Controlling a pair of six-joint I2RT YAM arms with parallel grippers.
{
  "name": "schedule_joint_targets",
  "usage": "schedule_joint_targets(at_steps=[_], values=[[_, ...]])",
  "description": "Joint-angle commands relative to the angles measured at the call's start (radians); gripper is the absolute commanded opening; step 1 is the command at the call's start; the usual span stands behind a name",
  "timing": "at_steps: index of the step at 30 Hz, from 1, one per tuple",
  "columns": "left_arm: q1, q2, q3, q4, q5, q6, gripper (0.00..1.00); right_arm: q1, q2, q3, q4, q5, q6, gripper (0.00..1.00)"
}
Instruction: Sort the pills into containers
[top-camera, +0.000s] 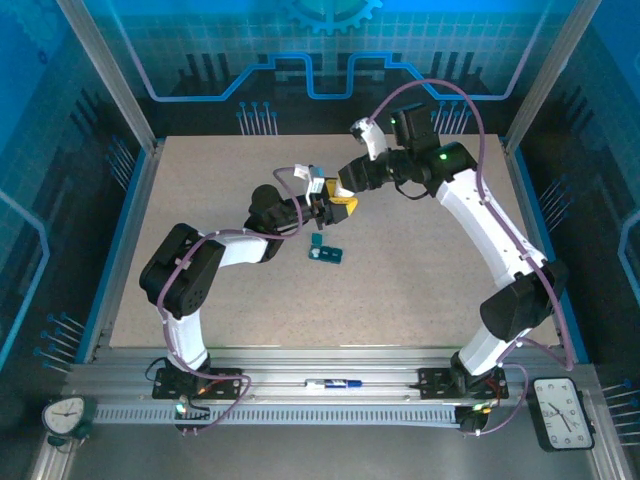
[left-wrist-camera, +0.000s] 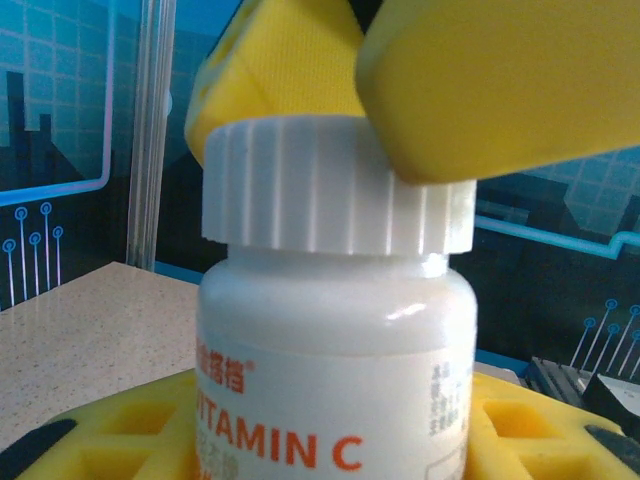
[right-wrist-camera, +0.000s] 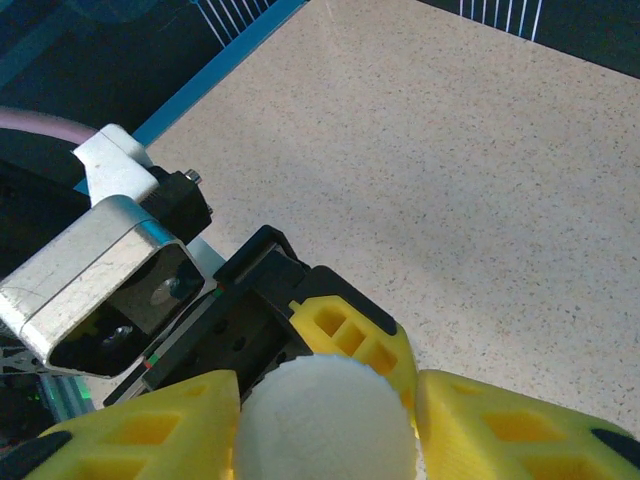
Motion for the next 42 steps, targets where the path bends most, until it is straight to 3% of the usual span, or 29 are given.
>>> schedule_joint_targets(at_steps=[1, 4, 8, 13, 21, 30, 36, 42], values=[[-0.004, -0.022, 0.021, 0.046, 0.005, 0.001, 0.00, 0.022, -0.002, -0.039, -0.003, 0.057, 0.031, 0.47], [-0.004, -0.024, 0.024, 0.047, 0.004, 0.001, 0.00, 0.057, -0.032, -0.119, 0.059, 0.152, 0.141, 0.43], [-0.003, -0.023, 0.027, 0.048, 0.000, 0.002, 0.00, 0.134, -0.117, -0.290, 0.197, 0.398, 0.384, 0.39], [-0.003, -0.021, 0.029, 0.050, -0.002, 0.000, 0.00, 0.193, -0.171, -0.401, 0.331, 0.501, 0.514, 0.39], [-0.004, -0.013, 0.030, 0.053, -0.003, 0.001, 0.00, 0.168, -0.145, -0.296, 0.247, 0.460, 0.473, 0.48], [-0.004, -0.011, 0.023, 0.059, -0.003, 0.000, 0.00, 0.078, -0.186, -0.199, 0.210, 0.272, 0.386, 0.75], [-0.003, -0.015, 0.015, 0.065, 0.000, 0.000, 0.00, 0.011, -0.158, -0.166, 0.198, 0.006, 0.234, 0.77], [-0.003, -0.021, 0.016, 0.058, 0.003, 0.000, 0.00, 0.010, -0.083, -0.068, 0.063, 0.064, 0.058, 0.78]])
